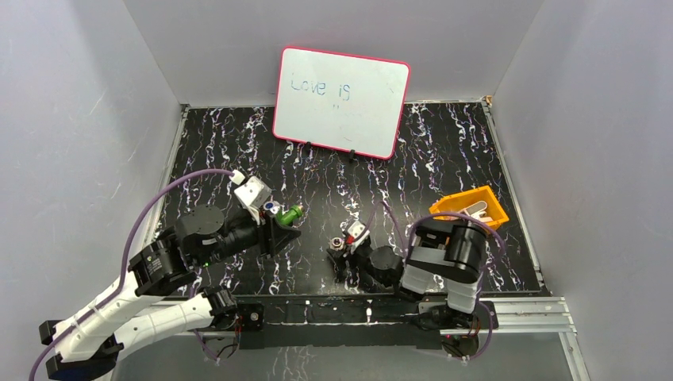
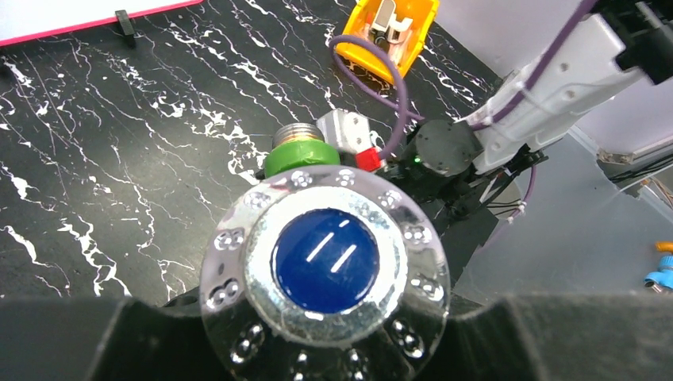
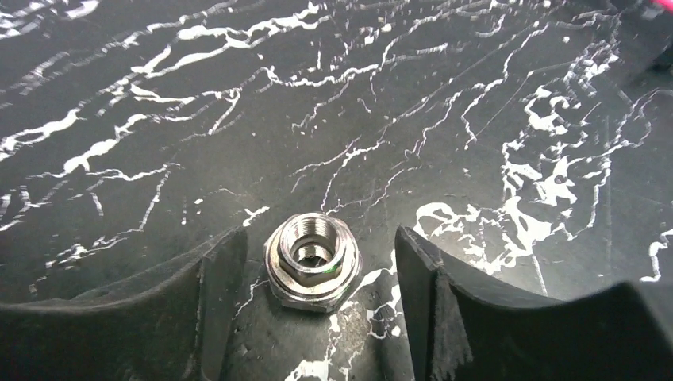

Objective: Install the water faucets
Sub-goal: Screw the water faucet onto the adaptor.

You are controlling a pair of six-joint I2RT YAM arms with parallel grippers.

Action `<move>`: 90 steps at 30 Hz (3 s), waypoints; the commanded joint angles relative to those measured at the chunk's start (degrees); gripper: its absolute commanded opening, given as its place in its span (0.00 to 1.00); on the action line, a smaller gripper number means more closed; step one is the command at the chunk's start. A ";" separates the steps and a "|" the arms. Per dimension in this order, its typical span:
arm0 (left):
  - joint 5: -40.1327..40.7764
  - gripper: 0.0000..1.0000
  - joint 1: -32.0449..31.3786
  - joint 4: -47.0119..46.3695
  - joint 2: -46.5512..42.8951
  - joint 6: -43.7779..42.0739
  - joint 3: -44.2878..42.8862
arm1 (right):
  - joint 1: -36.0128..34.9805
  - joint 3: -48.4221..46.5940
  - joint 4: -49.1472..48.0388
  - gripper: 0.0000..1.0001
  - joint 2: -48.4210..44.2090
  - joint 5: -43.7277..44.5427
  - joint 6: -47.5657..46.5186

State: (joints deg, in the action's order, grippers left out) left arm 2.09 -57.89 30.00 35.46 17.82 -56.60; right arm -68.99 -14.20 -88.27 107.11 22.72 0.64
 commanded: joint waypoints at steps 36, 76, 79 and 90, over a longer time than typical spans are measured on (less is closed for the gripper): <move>-0.60 0.00 -0.19 -0.90 -1.40 1.60 -0.97 | 3.60 -62.33 132.52 0.95 -7.08 -3.30 33.11; -5.40 0.00 -0.13 -2.23 1.44 2.30 -0.54 | 7.31 -61.91 127.14 0.61 3.53 -8.30 40.44; -5.84 0.00 -0.16 -2.25 2.25 2.46 -0.78 | 7.34 -62.16 127.65 0.57 3.54 -8.06 40.49; -6.39 0.00 -0.12 -2.25 3.32 2.61 -0.80 | 7.33 -61.59 129.43 0.48 3.61 -7.78 40.05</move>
State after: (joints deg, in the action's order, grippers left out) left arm -3.03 -57.89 29.34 39.07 20.21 -56.60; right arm -61.89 -75.66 39.13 109.78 13.78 40.34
